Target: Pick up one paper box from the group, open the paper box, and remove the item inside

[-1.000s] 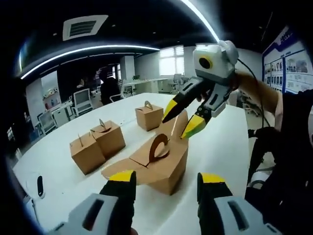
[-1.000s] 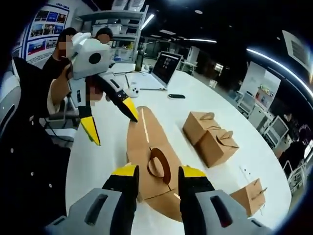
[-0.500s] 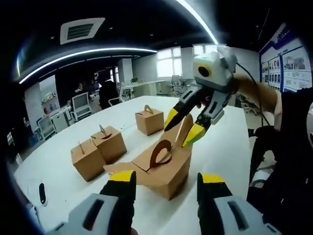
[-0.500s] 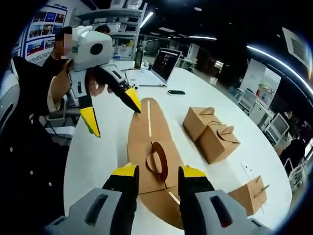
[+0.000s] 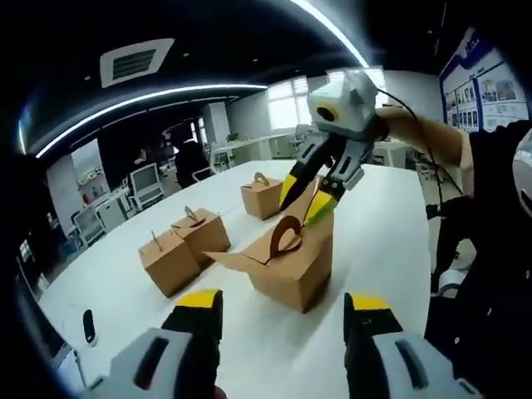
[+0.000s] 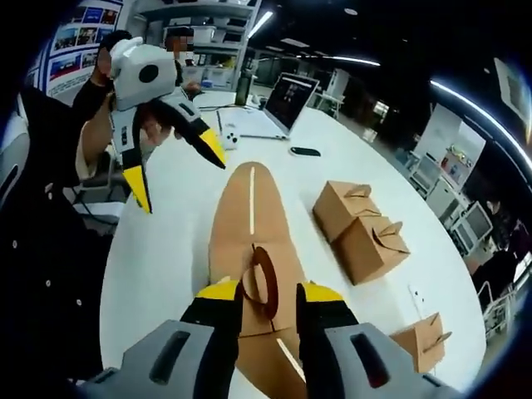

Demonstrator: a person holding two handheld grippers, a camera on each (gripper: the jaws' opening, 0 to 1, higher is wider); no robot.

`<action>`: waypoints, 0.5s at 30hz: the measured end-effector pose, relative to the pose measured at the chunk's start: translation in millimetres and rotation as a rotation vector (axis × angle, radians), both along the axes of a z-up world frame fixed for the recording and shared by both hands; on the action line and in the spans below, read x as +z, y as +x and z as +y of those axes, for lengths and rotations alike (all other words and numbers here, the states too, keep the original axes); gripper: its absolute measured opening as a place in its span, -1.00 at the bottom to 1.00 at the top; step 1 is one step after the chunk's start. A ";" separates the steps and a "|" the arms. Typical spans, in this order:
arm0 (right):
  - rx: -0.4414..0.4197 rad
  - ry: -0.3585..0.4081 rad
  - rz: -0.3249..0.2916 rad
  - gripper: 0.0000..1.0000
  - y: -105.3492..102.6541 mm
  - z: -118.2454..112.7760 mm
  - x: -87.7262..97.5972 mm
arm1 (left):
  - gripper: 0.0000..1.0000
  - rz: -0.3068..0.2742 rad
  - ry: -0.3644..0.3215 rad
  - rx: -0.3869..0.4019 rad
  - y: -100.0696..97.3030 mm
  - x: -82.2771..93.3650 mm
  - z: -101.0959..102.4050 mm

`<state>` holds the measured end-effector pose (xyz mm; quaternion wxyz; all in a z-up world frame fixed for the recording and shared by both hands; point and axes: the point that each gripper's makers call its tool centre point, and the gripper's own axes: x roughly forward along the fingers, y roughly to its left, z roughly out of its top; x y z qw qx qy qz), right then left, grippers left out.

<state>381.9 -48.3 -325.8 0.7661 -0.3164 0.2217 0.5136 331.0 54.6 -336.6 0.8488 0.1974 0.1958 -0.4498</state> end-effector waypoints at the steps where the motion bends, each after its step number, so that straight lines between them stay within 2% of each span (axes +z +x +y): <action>1: 0.003 -0.004 0.005 -0.46 -0.3 1.2 -0.6 | 0.28 -0.004 0.018 -0.023 2.2 -6.0 -0.8; 4: 0.012 -0.025 0.005 -0.46 1.2 4.0 -2.8 | 0.40 0.059 -0.009 -0.130 4.8 -26.6 -16.6; 8: 0.016 -0.027 0.000 -0.46 1.6 4.6 -1.6 | 0.49 0.045 -0.014 -0.168 27.4 -36.8 -24.3; 15: 0.029 -0.039 0.008 -0.44 0.3 4.6 -2.7 | 0.55 0.010 -0.092 -0.316 43.0 -38.8 -42.9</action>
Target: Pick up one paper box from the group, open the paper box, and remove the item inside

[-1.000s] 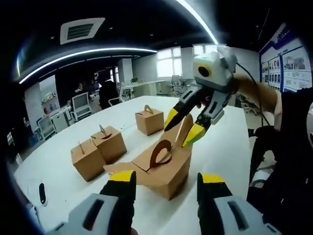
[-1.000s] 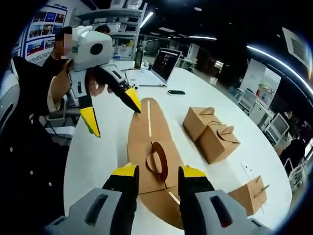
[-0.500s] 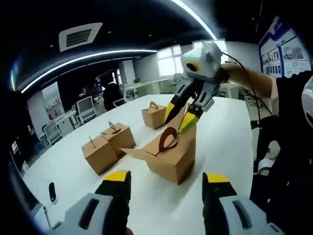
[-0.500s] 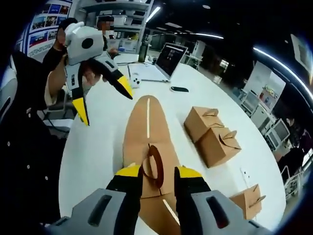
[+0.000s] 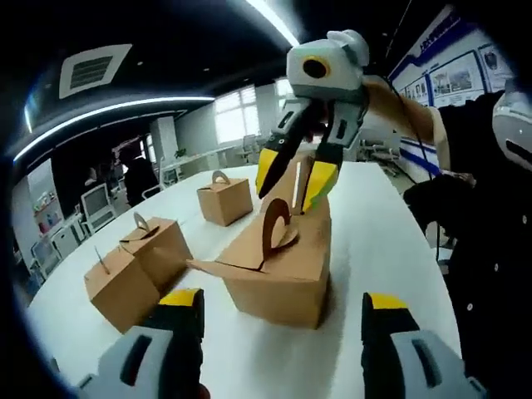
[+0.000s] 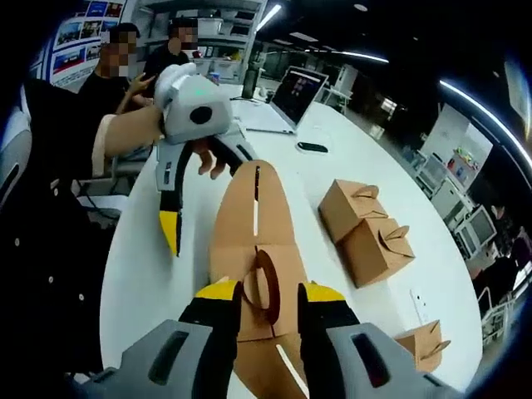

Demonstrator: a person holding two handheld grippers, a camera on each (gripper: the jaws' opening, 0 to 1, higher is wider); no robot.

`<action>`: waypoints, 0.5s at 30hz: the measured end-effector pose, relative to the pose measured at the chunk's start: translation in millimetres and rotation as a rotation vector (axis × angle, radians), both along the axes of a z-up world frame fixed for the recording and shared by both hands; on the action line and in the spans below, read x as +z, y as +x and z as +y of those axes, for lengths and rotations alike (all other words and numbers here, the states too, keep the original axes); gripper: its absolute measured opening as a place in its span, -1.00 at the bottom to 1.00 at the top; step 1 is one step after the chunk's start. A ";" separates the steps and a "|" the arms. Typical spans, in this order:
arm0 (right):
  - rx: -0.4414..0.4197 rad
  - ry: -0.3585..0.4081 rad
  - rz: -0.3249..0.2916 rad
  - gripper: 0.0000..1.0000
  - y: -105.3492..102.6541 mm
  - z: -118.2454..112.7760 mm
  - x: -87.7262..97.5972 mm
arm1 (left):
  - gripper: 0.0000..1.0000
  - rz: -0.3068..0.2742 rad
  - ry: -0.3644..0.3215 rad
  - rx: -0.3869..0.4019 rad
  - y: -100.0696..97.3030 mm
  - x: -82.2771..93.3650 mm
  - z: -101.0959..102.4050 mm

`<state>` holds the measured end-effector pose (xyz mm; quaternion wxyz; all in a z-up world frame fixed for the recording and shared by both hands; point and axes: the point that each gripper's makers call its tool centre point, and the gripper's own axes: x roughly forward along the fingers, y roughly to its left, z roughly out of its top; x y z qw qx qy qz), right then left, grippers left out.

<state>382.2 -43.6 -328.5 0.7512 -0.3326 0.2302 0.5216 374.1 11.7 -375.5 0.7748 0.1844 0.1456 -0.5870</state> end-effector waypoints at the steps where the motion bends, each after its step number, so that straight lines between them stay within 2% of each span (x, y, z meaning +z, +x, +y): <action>1: 0.002 0.000 0.001 -0.44 0.3 0.6 0.0 | 0.55 -0.005 -0.020 -0.041 -1.0 -0.1 -4.3; 3: 0.007 -0.003 0.006 -0.44 0.9 1.7 -1.4 | 0.58 0.030 -0.047 -0.072 -0.5 -5.3 -8.6; 8: 0.013 -0.004 0.022 -0.45 2.9 3.2 -6.8 | 0.67 0.041 -0.039 -0.076 16.0 -25.5 -10.8; 12: 0.019 -0.008 0.031 -0.45 3.4 3.6 -9.6 | 0.67 0.057 -0.105 -0.112 19.3 -23.7 -20.1; 14: 0.025 -0.011 0.035 -0.45 3.2 3.8 -10.8 | 0.67 0.091 -0.160 -0.147 14.8 -17.4 -27.4; 15: 0.027 -0.011 0.035 -0.45 3.2 3.7 -11.0 | 0.67 0.090 -0.159 -0.142 17.2 -18.0 -27.8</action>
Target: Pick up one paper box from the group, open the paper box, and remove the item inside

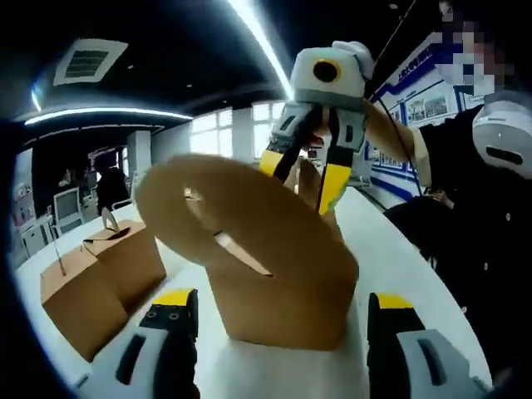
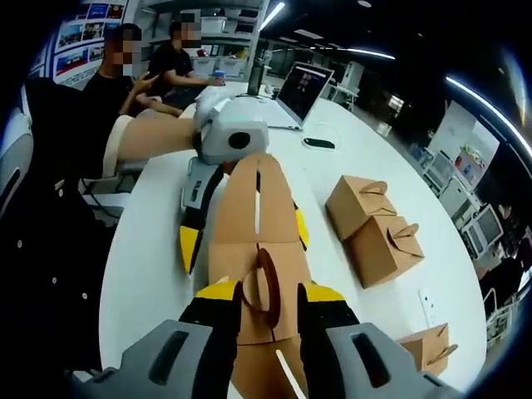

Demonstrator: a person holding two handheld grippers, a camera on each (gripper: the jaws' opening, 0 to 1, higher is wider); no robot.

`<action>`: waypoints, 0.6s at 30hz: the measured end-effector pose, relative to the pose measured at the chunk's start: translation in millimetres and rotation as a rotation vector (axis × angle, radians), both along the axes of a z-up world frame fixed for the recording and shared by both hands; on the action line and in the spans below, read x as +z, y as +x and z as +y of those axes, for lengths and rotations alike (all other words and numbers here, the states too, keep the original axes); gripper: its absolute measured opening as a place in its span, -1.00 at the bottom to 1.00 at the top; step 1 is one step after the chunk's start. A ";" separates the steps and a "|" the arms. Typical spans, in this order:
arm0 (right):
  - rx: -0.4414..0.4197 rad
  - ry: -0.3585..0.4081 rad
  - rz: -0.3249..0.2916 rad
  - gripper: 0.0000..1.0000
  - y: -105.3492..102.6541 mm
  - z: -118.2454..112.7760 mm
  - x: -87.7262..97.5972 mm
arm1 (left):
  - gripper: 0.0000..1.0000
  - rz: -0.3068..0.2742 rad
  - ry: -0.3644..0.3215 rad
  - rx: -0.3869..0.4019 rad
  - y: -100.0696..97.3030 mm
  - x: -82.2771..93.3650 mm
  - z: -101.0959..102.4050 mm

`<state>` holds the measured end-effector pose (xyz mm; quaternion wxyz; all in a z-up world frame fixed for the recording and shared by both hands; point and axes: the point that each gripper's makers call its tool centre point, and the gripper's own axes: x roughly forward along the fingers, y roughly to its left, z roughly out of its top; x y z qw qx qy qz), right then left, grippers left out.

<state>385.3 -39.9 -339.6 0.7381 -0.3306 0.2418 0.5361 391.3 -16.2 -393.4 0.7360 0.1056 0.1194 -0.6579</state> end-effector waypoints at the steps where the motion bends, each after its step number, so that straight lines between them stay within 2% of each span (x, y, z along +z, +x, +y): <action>1: 0.001 0.000 0.001 -0.45 0.1 -0.1 -0.2 | 0.66 -0.002 -0.002 0.001 0.7 -0.8 -1.7; 3: 0.000 0.000 0.008 -0.46 0.8 -0.4 -1.9 | 0.64 -0.030 0.035 -0.004 2.0 -8.4 -2.8; 6: -0.004 -0.003 0.019 -0.46 1.1 -1.0 -5.0 | 0.63 -0.010 0.035 -0.019 -1.9 -12.3 -5.5; 10: -0.002 0.006 0.025 -0.47 0.5 -0.3 -5.2 | 0.41 -0.014 0.034 -0.014 -1.9 -12.2 -7.0; 12: 0.000 0.015 0.020 -0.50 1.3 0.1 -2.3 | 0.41 -0.010 0.030 -0.007 -0.7 -11.3 -7.4; 14: -0.001 0.020 0.016 -0.58 1.8 0.4 -0.6 | 0.41 -0.012 0.032 -0.007 -0.3 -11.4 -7.2; 18: -0.007 0.013 0.016 -0.91 1.5 -0.8 -1.4 | 0.40 -0.011 0.044 0.000 -0.3 -13.7 -5.2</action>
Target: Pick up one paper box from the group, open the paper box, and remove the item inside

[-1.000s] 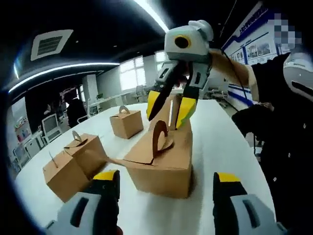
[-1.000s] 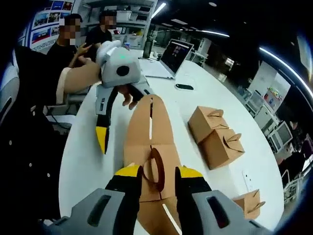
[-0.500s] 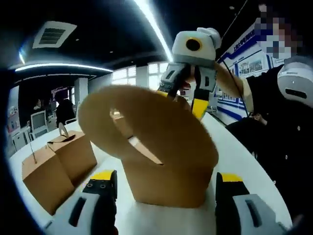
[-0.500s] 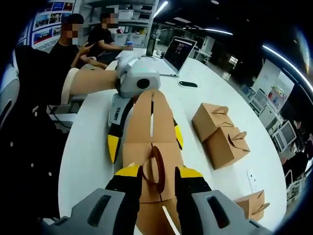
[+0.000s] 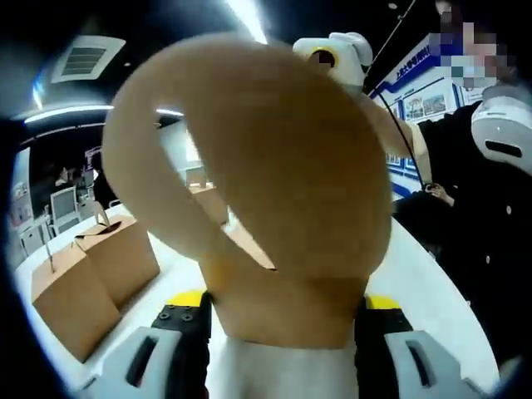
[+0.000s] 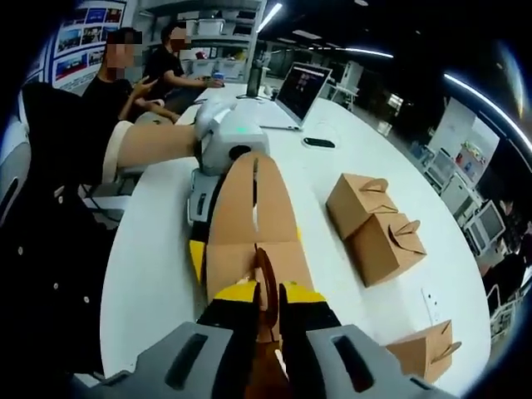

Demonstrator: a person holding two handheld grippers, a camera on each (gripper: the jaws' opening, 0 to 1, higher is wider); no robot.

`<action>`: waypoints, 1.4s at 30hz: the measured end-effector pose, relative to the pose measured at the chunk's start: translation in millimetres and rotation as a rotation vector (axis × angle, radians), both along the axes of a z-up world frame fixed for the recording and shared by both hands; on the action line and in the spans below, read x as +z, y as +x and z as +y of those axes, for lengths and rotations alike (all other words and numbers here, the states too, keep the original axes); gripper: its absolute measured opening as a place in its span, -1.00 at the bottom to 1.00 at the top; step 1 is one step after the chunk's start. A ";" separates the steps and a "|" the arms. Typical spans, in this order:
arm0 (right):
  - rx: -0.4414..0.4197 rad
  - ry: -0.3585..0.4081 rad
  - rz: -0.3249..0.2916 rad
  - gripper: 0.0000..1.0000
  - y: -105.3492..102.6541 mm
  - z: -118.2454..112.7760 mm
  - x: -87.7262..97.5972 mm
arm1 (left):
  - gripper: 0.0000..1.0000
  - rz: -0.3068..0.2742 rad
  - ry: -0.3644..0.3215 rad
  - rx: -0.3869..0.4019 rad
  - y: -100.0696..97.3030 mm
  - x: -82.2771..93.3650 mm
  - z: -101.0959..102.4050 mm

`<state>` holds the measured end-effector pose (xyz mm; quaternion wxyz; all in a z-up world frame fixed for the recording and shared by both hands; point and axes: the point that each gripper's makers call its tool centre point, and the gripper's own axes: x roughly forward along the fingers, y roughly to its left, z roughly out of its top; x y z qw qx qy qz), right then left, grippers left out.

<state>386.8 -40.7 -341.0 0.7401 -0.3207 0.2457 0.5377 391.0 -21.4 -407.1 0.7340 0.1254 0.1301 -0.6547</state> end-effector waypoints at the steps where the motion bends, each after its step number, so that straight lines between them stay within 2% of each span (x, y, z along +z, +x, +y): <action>1: -0.001 -0.001 0.002 -0.91 -0.6 -0.1 -0.3 | 0.40 0.001 0.000 0.002 -0.1 0.0 0.2; 13: 0.017 0.008 -0.025 -0.94 -1.5 1.1 13.0 | 0.39 0.007 0.012 0.016 0.8 -1.1 1.5; 26: 0.020 -0.004 -0.046 -0.94 -4.2 0.8 18.3 | 0.39 0.003 0.022 0.022 1.1 -1.9 2.1; 29: 0.007 0.000 -0.039 -0.92 -4.0 0.6 14.8 | 0.39 0.005 0.026 0.025 1.4 -3.0 2.3; 31: 0.005 -0.001 -0.036 -0.83 -5.2 -0.3 11.9 | 0.39 0.006 0.028 0.028 1.0 -2.8 2.2; 34: 0.021 0.017 -0.062 -0.49 -4.5 -0.1 13.7 | 0.38 0.003 0.034 0.034 0.9 -2.4 2.8; 39: -0.004 0.064 -0.052 -0.47 -7.9 -5.9 15.1 | 0.36 0.003 0.026 0.060 -4.4 4.0 10.5; 42: -0.019 0.106 -0.056 -0.45 -10.1 -12.9 19.6 | 0.39 0.001 0.012 0.078 -16.9 12.4 23.5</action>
